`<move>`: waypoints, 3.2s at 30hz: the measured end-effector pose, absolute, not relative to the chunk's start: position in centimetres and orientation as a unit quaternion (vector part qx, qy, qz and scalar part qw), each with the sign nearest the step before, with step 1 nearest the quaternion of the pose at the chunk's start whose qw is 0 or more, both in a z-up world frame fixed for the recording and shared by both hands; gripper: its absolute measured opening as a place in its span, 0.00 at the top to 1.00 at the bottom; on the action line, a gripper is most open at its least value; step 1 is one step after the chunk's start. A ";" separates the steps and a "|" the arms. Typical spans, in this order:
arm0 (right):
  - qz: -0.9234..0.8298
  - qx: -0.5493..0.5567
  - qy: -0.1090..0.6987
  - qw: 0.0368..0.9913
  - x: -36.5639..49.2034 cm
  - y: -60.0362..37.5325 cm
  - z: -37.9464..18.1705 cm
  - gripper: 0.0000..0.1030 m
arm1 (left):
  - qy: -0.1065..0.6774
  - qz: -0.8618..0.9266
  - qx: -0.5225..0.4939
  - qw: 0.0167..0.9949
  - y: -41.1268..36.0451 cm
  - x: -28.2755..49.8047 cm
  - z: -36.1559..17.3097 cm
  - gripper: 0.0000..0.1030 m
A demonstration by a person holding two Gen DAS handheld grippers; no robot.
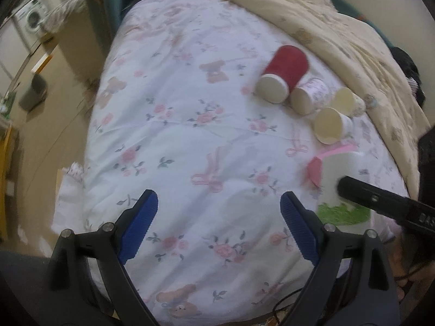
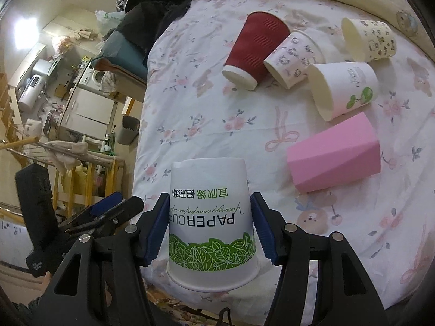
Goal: Flip cup upside down
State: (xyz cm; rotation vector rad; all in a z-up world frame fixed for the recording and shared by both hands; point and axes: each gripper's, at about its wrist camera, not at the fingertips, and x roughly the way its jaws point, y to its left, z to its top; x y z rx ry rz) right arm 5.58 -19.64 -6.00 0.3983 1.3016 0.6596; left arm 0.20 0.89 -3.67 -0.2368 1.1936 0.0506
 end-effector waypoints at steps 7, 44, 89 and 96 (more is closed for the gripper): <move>0.289 0.168 0.590 0.735 5.6 -19.7 -6.2 0.40 | 0.569 -0.046 -0.106 0.814 -1.6 0.2 -3.4 0.13; 0.299 0.097 0.559 0.768 5.5 -18.6 -4.0 0.41 | 0.581 0.033 -0.088 0.808 2.0 -1.1 -4.3 0.13; 0.281 0.000 0.537 0.796 6.2 -13.0 -3.9 0.03 | 0.561 0.042 -0.134 0.816 4.6 -2.3 -3.0 0.00; 0.242 0.033 0.495 0.834 2.1 -17.5 -0.1 0.00 | 0.505 0.055 -0.079 0.858 3.5 -3.8 -0.2 0.00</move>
